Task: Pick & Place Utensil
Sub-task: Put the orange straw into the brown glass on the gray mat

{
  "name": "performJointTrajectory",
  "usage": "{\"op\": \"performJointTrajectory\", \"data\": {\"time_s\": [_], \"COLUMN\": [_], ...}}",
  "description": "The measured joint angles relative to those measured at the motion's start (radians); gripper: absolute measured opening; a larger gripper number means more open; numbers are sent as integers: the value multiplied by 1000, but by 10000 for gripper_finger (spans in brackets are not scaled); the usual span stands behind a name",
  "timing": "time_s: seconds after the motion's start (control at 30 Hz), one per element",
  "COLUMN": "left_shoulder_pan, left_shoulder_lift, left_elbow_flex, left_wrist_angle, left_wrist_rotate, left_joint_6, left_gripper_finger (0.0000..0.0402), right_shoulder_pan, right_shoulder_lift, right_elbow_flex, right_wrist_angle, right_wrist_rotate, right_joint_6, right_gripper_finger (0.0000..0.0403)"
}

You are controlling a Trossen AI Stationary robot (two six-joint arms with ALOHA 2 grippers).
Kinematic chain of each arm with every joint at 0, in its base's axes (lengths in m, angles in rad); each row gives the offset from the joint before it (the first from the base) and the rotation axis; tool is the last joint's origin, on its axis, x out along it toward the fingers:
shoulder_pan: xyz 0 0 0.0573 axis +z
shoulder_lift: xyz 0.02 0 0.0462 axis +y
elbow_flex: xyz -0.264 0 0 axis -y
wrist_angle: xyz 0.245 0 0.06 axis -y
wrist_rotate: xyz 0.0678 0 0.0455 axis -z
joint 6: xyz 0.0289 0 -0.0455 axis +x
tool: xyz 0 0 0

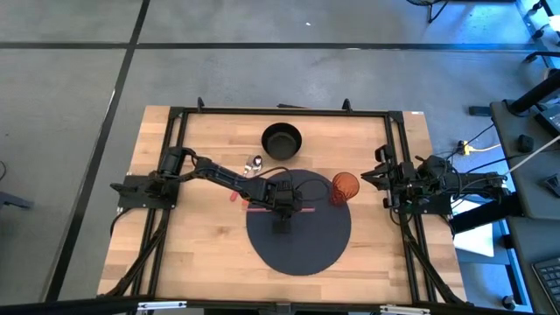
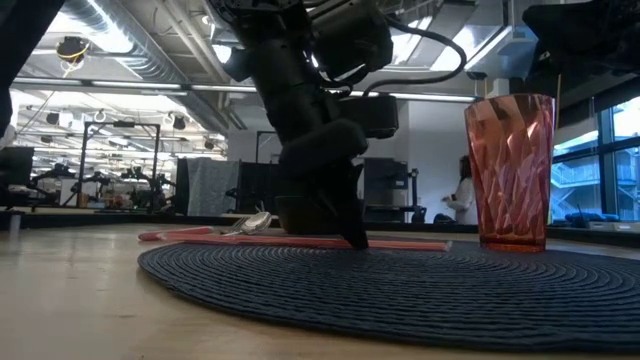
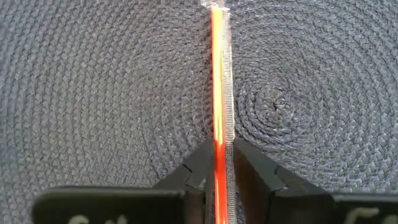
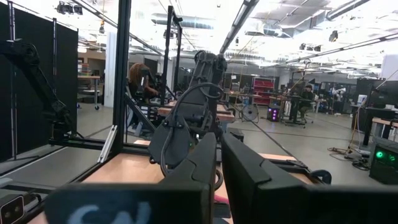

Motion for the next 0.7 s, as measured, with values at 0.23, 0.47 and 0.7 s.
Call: {"op": "performJointTrajectory", "data": {"time_s": [0.23, 0.47, 0.7], "left_shoulder_pan": [0, -3, -3], "left_shoulder_lift": [-1, -2, -22], "left_elbow_flex": [0, 0, 1], "left_wrist_angle": [0, 0, 0], "left_wrist_rotate": [-6, -18, -19], "left_joint_6": [11, 19, 16], "left_gripper_finger": [12, 3, 2], "right_shoulder_pan": [0, 0, 0], "right_shoulder_lift": [0, 0, 0], "right_elbow_flex": [0, 0, 0], "right_wrist_angle": [0, 0, -1], "right_wrist_rotate": [0, 0, 0], "right_joint_6": [-1, -1, -1], "right_gripper_finger": [28, 28, 28]}}
